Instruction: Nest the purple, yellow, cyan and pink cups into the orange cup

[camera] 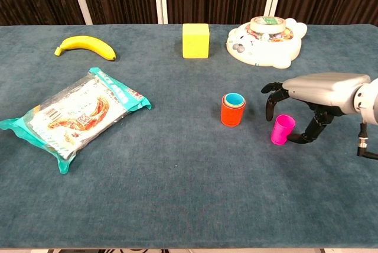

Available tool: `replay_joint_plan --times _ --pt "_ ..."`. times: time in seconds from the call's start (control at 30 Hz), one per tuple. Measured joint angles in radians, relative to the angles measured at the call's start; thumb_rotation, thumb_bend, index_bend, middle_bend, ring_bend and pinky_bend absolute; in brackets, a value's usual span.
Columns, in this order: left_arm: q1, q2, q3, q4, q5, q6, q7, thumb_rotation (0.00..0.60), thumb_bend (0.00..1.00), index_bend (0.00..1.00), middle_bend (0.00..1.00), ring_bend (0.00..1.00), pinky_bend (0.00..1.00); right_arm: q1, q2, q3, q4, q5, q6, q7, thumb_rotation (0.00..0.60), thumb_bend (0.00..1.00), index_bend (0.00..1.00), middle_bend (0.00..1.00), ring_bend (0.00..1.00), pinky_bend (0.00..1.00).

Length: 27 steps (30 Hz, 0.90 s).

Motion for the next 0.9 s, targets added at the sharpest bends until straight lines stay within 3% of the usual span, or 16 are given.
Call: replay_joint_plan --times 0.9 --pt "-0.001 -0.003 0.001 0.000 0.001 -0.001 0.004 0.600 0.00 0.06 0.01 0.00 0.06 -0.005 -0.016 0.025 0.024 0.007 -0.014 -0.020 0.600 0.47 0.46 0.01 0.11 0.14"
